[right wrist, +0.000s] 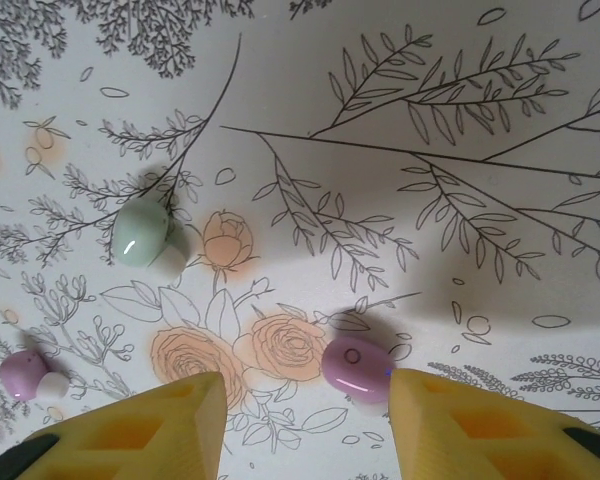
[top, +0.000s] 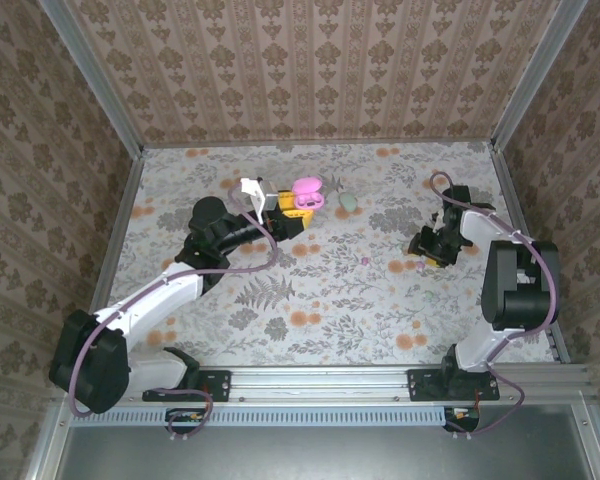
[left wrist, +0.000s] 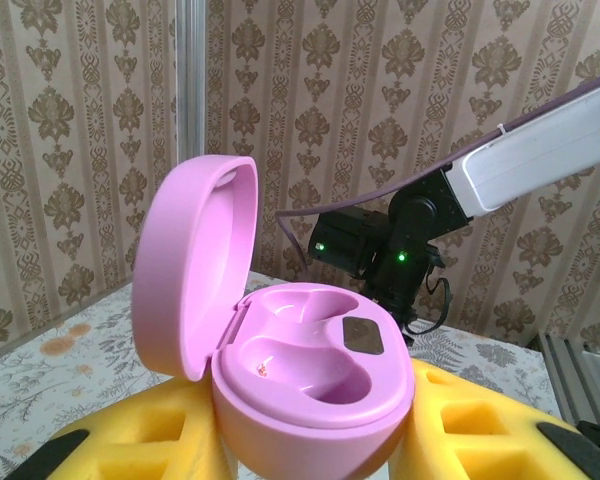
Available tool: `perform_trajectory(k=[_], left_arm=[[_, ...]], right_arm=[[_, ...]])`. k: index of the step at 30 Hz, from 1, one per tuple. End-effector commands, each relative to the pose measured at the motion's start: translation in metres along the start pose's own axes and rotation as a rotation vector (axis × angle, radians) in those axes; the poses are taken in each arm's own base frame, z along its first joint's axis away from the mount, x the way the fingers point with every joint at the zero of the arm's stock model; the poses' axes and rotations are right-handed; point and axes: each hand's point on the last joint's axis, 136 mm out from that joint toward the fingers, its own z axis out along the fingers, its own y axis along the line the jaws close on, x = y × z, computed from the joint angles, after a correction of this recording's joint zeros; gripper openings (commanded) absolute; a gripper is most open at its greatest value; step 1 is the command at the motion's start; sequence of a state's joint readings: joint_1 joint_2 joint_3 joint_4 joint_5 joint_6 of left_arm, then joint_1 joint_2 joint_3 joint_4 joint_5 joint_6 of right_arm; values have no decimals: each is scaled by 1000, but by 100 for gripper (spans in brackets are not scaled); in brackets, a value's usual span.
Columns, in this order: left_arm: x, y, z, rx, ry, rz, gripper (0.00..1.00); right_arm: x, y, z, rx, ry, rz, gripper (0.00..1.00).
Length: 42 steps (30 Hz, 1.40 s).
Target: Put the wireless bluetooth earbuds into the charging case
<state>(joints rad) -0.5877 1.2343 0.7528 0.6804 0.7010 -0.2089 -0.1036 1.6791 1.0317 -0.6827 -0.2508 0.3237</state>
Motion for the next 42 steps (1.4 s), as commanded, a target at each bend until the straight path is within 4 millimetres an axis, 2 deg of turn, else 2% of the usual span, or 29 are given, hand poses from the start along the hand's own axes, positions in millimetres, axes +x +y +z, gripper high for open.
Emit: perform_trajectory(k=[1,9,20,27,34,42], left_arm=[[-14,-4,-3,-3,-31,35,37],[-13,-2,-2,-2,-27,31,37],[-13,-2,-1,-5,-25,35,37],[-13,-2,-1,0,-25,33,36],[-13,-2,-1,-4,-27,32,36],[-13,-2,-2,-6,-26,30,36]], right_arm=[[2,-8,1,50,23,-20,48],[10,-7,13,24,68,12,48],[29,3,15,-53,90,88,47],[30,15,18,-97,83,76,47],[25,28,12,-140,67,66,47],[34,14,1,-60,63,47,47]])
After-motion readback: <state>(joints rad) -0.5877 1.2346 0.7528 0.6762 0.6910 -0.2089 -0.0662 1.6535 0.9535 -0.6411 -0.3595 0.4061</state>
